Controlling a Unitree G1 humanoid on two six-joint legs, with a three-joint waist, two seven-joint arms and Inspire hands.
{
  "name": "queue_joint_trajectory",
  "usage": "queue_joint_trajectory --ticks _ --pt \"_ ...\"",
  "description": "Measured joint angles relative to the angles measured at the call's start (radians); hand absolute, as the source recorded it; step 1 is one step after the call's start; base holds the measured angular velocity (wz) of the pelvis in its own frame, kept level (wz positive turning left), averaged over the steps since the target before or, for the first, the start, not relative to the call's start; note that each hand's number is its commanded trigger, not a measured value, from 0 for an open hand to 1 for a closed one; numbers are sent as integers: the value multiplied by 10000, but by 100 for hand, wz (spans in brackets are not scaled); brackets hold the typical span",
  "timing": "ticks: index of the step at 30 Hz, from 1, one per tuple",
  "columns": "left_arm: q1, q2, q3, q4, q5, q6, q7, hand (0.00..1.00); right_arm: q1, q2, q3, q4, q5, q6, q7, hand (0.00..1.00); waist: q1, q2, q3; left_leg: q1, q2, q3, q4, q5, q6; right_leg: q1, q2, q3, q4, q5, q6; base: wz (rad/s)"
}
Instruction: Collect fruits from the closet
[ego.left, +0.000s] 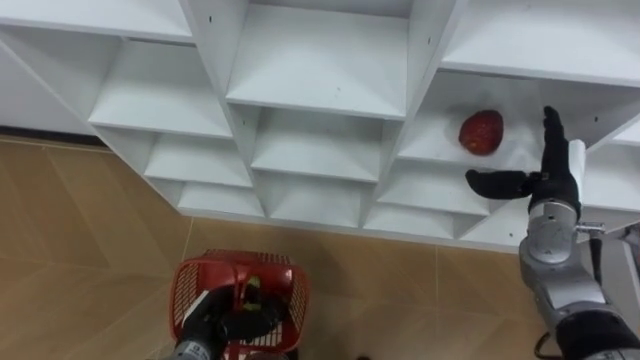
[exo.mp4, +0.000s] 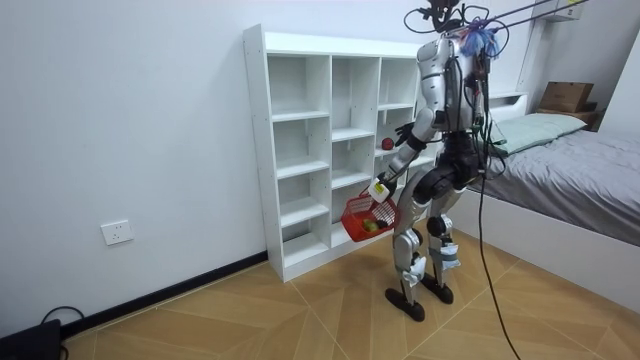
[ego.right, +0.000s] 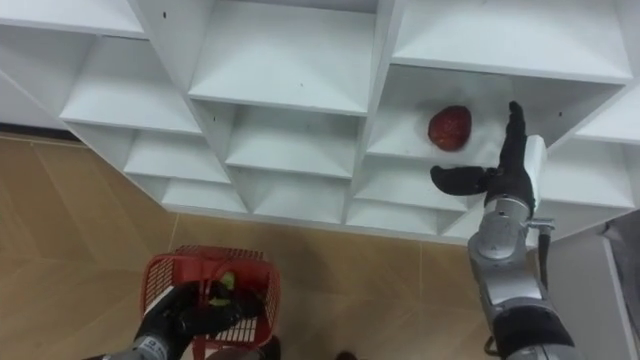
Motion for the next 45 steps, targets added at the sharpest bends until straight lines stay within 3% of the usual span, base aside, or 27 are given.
queue_joint_trajectory --ticks 18,27,34,38,45 --pt "-374 18 -144 132 -225 188 117 100 -999 -40 0 261 -345 119 -157 0 7 -19 10 -299 19 196 -85 19 22 -413 -27 56 -24 -16 -8 0" --pt "-718 51 -443 126 -434 403 124 100 -1200 -338 402 675 124 787 482 0 398 -18 9 -302 25 198 -153 23 21 -404 -20 24 -121 -18 -7 0" --pt "-831 136 -809 240 -432 511 169 100 -1727 -369 544 1481 929 809 882 0 500 -18 19 -305 20 178 -184 23 21 -366 -23 -28 -183 -17 -5 0" --pt "-916 192 -944 240 -430 565 185 100 -1751 -437 615 1545 980 758 1037 0 498 -51 93 -307 20 171 -183 23 21 -361 -25 -40 -184 -19 -3 0" --pt "-1032 202 -950 241 -423 725 224 100 -1772 -458 612 1580 999 759 1206 0 500 -70 103 -316 18 174 -194 22 22 -365 -30 -48 -199 -26 9 0"
